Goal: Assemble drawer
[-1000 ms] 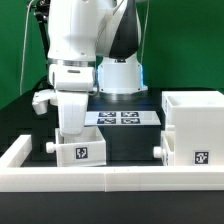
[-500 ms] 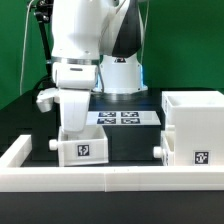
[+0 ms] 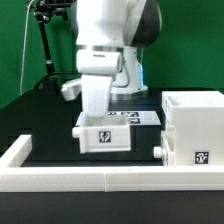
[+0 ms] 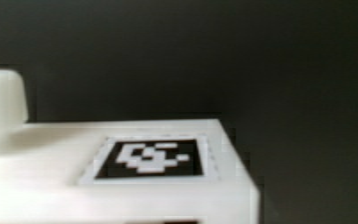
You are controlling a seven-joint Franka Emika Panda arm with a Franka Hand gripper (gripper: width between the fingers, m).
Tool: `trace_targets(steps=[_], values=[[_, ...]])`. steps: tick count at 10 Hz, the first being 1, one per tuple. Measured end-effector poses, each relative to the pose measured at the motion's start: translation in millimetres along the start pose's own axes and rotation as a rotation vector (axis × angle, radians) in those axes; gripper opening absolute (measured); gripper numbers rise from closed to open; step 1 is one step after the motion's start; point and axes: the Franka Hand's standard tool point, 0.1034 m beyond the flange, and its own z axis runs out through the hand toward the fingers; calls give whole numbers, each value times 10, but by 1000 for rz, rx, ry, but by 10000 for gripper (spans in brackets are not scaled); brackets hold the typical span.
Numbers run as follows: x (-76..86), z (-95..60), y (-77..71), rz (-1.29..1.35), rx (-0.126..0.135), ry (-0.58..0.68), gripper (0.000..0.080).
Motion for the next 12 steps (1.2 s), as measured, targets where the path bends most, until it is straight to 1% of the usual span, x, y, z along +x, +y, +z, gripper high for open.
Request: trace_targets(steps=[1,2,3,6,7,9,11,12], values=[[64,-35,49,2,9,-5,42],[88,-63,136,5,-7,-4,42],[63,-34,96,10,0,-4,42],[56,-30,88,11,2,-5,42],[91,-79,121,9,12,-11,42],[211,-189,279,-19,23,-26,42],[343,-211,384,-23,26,-31,42],[377,-178,393,-30,30,-32,42]])
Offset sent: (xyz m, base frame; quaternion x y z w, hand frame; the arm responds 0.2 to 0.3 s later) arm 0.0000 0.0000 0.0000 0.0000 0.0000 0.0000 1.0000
